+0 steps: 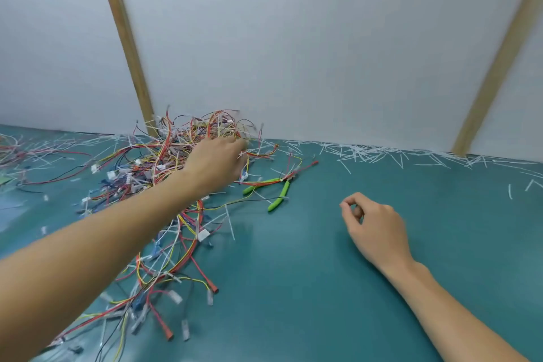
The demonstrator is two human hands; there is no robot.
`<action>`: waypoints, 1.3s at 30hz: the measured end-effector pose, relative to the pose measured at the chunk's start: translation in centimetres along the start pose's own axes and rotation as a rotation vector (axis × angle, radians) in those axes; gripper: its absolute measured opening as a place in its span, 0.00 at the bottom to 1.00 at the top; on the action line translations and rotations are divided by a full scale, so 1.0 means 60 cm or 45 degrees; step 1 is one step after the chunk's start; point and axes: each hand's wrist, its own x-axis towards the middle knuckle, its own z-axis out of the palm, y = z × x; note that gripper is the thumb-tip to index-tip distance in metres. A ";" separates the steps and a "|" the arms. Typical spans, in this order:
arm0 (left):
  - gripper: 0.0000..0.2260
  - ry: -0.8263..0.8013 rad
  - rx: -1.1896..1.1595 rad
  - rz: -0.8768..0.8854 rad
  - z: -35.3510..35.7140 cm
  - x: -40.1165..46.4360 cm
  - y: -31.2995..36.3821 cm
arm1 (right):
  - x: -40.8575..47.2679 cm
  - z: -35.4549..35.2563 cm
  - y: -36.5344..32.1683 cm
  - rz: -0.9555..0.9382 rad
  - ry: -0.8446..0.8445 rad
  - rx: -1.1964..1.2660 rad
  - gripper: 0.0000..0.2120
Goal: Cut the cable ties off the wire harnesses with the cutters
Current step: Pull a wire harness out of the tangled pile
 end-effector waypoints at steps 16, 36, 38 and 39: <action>0.19 -0.240 -0.034 -0.791 0.008 -0.046 -0.213 | -0.003 -0.005 -0.008 0.042 -0.054 -0.010 0.08; 0.04 -0.007 -0.208 -0.019 -0.067 0.020 -0.035 | 0.005 0.003 0.002 0.089 -0.045 0.057 0.09; 0.06 -0.383 0.117 0.369 -0.045 -0.003 0.027 | 0.004 0.000 0.000 0.083 -0.029 0.067 0.09; 0.07 -0.362 0.197 0.459 -0.036 -0.013 0.040 | 0.001 -0.004 -0.002 0.074 -0.021 0.071 0.09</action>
